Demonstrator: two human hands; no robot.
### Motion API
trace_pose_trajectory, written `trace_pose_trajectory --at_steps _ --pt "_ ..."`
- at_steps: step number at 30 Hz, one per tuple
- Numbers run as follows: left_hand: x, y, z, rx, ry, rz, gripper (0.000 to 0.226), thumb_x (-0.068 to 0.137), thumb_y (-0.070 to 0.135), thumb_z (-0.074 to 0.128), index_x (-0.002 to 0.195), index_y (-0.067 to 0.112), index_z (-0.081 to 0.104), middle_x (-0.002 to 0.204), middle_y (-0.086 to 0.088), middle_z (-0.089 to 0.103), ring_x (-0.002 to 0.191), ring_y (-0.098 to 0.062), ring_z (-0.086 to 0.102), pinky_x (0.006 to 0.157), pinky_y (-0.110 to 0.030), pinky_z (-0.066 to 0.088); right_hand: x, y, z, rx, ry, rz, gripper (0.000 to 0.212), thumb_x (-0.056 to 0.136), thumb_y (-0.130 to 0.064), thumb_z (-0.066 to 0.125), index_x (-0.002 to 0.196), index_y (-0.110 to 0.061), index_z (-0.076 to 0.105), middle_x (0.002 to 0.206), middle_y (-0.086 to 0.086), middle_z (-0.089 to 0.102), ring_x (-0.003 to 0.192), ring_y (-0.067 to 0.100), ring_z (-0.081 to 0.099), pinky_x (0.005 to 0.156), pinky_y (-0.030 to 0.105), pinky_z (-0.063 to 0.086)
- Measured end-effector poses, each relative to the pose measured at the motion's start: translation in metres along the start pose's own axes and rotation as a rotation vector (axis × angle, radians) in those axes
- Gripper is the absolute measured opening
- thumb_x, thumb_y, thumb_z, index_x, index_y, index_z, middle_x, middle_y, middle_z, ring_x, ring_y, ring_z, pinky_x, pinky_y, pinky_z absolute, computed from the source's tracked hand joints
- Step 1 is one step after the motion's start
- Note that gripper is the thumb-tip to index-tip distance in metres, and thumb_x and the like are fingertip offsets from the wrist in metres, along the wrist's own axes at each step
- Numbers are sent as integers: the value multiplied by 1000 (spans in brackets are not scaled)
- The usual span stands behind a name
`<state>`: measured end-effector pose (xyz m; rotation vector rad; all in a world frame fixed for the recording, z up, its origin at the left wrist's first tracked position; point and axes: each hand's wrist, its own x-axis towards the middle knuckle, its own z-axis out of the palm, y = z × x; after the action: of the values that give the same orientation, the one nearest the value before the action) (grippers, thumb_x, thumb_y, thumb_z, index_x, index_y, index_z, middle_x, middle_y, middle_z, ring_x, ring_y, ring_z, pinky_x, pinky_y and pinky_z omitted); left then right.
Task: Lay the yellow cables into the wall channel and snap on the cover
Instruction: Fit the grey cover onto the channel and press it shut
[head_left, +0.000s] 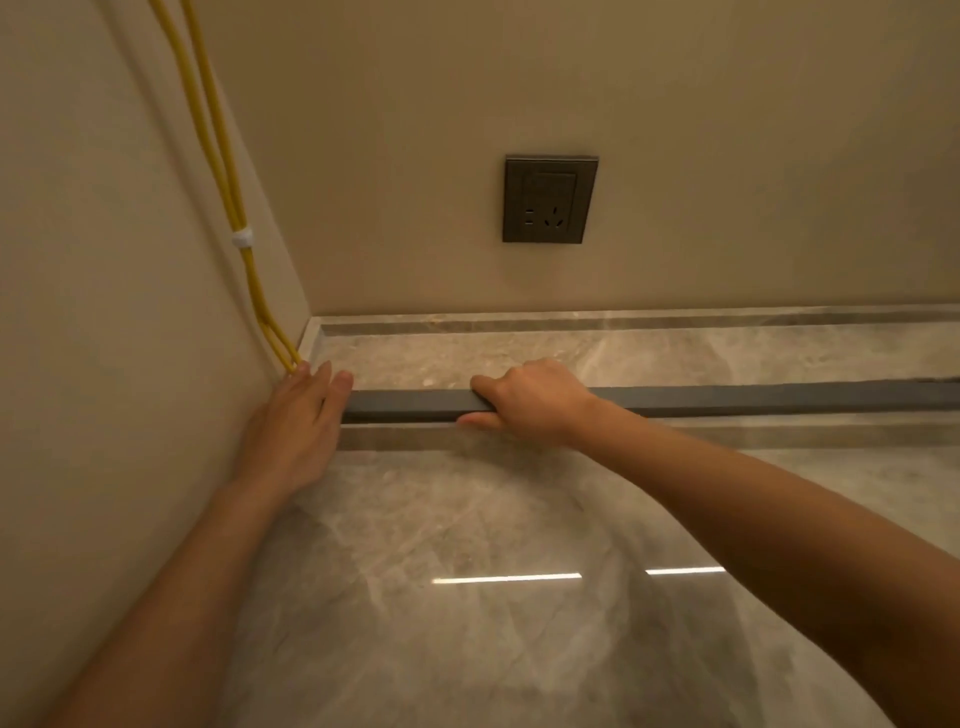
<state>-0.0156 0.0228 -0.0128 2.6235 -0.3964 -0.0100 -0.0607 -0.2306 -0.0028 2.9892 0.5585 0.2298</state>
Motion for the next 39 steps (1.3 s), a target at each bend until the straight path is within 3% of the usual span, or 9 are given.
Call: trace_pose_trajectory --at_steps 3,6,11,21,24,27,31,36,39 --pt "2 -4 2 -43 -4 -8 56 99 39 22 144 9 30 154 -8 26 143 -18 16 116 -37 16 4 15 3 13 -1 7 52 89 -64 28 102 -17 48 76 12 65 59 30 54 51 30 30" --pt "0 -6 4 -51 -14 -33 67 91 55 18 144 16 34 154 -7 24 144 -16 13 116 -37 16 12 21 6 -4 -26 -2 51 89 -64 27 103 -18 45 74 10 64 53 26 47 49 31 34" --pt "1 -8 9 -67 15 -45 65 93 56 22 145 18 29 155 -5 20 144 -12 10 114 -32 13 21 21 16 -55 -44 -12 57 85 -69 28 107 -20 44 75 7 65 53 23 46 49 30 33" --pt "-1 -11 12 -83 61 -32 69 90 60 21 143 19 33 155 -4 21 143 -13 14 112 -30 17 18 17 17 -129 108 -68 56 81 -69 39 84 -16 61 78 3 63 73 22 55 48 28 29" --pt "-2 -12 13 -148 67 -28 66 91 57 23 143 19 35 155 -4 21 143 -11 13 110 -24 13 18 14 16 -120 87 -59 57 83 -67 40 89 -15 63 83 5 63 76 23 55 59 31 36" --pt "-7 -10 15 -274 97 -17 53 96 46 31 141 18 38 153 -3 27 141 -8 16 108 -19 10 18 6 23 -31 19 -31 56 84 -67 39 96 -17 60 89 4 62 79 23 55 69 32 39" --pt "-20 -2 21 -551 335 -42 37 96 25 46 132 16 51 133 4 51 122 -3 43 101 -16 30 20 -1 28 83 14 39 51 82 -66 42 89 -17 55 84 3 59 71 20 53 58 29 35" --pt "-28 7 29 -939 494 -370 36 91 15 57 127 15 53 119 5 58 104 -2 56 83 -10 43 17 5 25 106 12 61 51 78 -70 43 82 -19 51 78 -1 57 62 13 41 53 27 31" --pt "-17 10 27 -1308 460 -605 37 90 13 57 127 11 52 119 -3 60 107 -11 57 89 -22 43 14 6 20 105 24 41 51 77 -70 42 80 -20 50 74 -3 55 59 12 40 51 26 29"
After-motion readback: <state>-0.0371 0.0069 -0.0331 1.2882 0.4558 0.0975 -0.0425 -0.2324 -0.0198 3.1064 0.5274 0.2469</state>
